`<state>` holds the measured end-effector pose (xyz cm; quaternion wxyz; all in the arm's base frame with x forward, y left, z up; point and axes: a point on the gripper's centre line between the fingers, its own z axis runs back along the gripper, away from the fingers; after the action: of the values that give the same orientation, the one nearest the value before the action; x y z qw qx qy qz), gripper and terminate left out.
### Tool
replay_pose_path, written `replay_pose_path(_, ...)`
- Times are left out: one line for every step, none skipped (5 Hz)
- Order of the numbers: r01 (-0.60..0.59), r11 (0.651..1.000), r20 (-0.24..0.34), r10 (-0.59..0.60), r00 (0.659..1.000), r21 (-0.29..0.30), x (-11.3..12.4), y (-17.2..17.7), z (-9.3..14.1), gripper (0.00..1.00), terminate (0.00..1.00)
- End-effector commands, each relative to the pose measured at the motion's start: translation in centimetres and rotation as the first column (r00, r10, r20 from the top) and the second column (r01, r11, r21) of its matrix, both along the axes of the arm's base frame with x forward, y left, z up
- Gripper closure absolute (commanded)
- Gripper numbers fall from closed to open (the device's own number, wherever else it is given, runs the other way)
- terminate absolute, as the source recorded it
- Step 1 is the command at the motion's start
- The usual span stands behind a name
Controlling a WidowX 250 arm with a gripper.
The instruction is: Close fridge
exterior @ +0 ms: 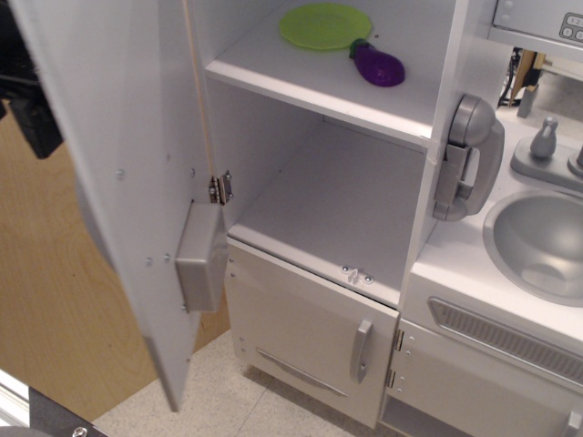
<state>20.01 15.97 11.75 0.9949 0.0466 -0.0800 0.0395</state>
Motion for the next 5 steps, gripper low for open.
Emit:
replay_pose_path(-0.029, 1.000, 0.006, 0.029, 1.000, 0.002, 2.0, -3.6, -0.2, 0.00, 0.00)
replay_pose_path(-0.071, 0.997, 0.006, 0.071, 0.997, -0.004, 4.6, -4.9, -0.7, 0.00, 0.00)
replay_pose_path(-0.091, 0.996, 0.010, 0.091, 0.996, 0.002, 6.8, -5.8, -1.2, 0.00, 0.00)
replay_pose_path(-0.096, 0.995, 0.031, 0.096, 0.995, 0.008, 9.0, -6.5, -1.4, 0.00, 0.00)
replay_pose_path(-0.103, 0.995, 0.051, 0.103, 0.993, 0.007, 11.4, -7.0, -1.4, 0.00, 0.00)
